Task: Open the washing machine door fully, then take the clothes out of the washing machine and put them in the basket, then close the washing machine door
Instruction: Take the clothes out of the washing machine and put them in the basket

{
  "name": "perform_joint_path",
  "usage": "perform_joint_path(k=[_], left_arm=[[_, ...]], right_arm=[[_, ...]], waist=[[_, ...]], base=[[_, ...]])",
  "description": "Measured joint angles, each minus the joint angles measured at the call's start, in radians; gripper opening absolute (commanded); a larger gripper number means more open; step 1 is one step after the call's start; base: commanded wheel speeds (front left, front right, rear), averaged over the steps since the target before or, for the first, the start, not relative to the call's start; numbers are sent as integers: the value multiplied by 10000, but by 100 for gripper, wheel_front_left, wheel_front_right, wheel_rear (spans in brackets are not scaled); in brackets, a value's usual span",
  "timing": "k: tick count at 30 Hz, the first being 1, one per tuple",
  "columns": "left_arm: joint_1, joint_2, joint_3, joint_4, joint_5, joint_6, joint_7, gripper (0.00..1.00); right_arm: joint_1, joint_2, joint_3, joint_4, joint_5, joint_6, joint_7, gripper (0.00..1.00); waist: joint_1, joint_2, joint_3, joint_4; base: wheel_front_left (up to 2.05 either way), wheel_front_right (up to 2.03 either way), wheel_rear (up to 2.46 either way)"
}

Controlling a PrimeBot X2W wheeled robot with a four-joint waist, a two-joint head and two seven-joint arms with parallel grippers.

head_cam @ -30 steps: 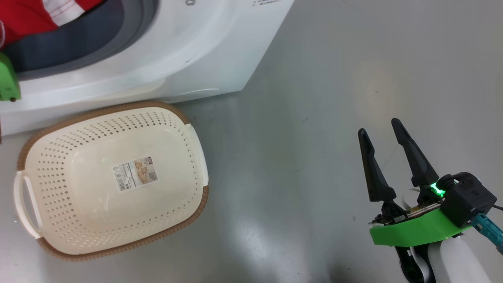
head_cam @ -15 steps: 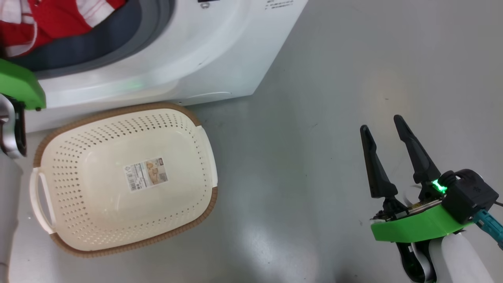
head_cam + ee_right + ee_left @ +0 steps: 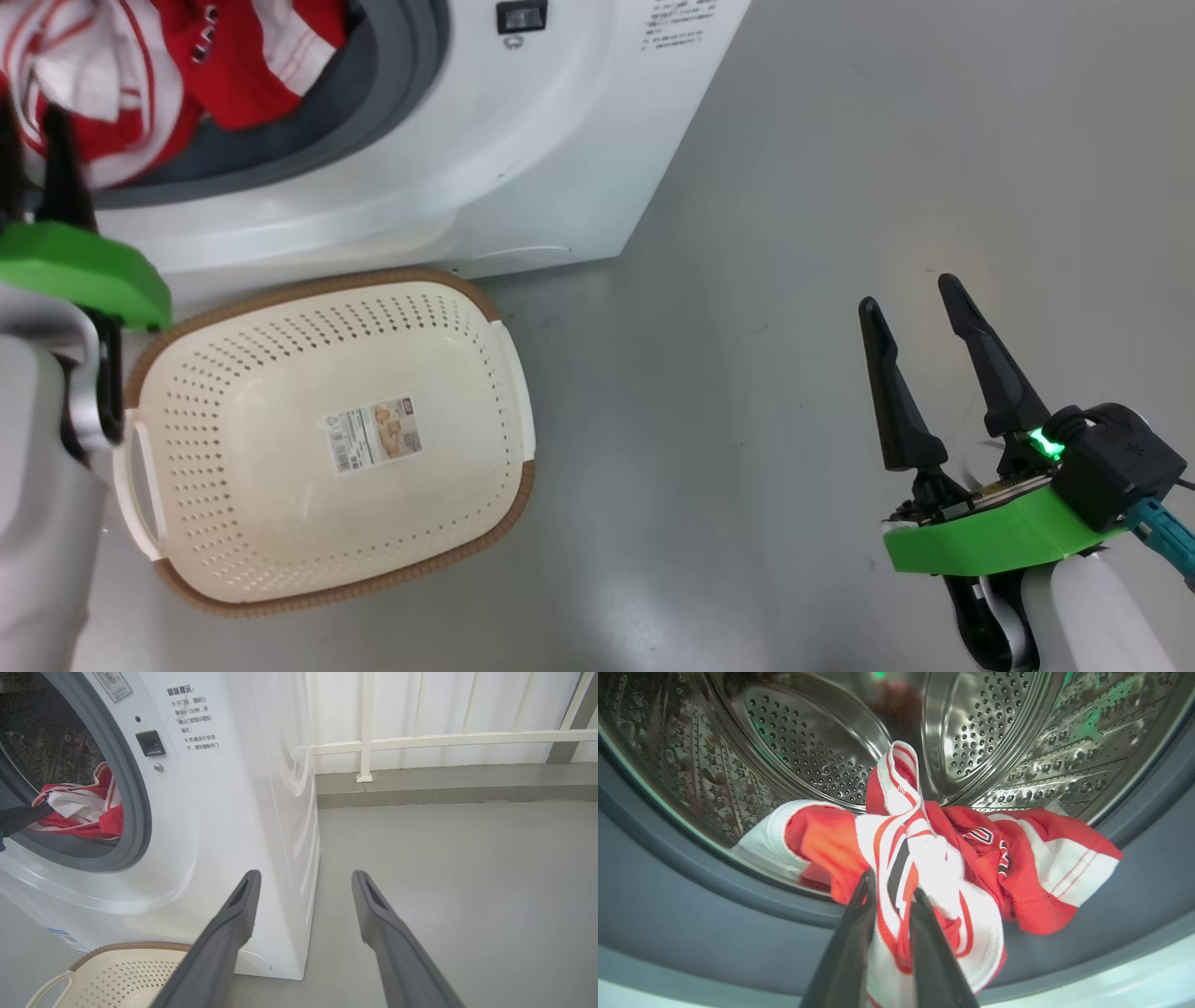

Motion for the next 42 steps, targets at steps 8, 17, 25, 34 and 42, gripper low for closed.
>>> perform_joint_path(k=[8,17,25,34,42], left_arm=[[1417,35,31,-1831,-307,334,525,0],[2941,10,67,-3561,-508,736,773,0],[4152,-36,86,-4953,-598,1091,711,0],[5143,-50,-113,-6650,-606,1482,1197,0],[5948,-383,-464,-6903,-901,1576,1327,0]], right_arm=[[61,-15,-169,21,0,0,0,100],[437,-17,-219,107,0,0,0,100],[865,-13,-242,182,-10,0,0,100],[1072,-13,-303,119,-12,0,0,100],[1075,-13,-316,50,-12,0,0,100]], waist=[[0,0,-476,129],[0,0,-1240,293],[0,0,-1956,431],[0,0,-2436,630],[0,0,-2293,673]], base=[[0,0,0],[0,0,0],[0,0,0],[0,0,0],[0,0,0]])
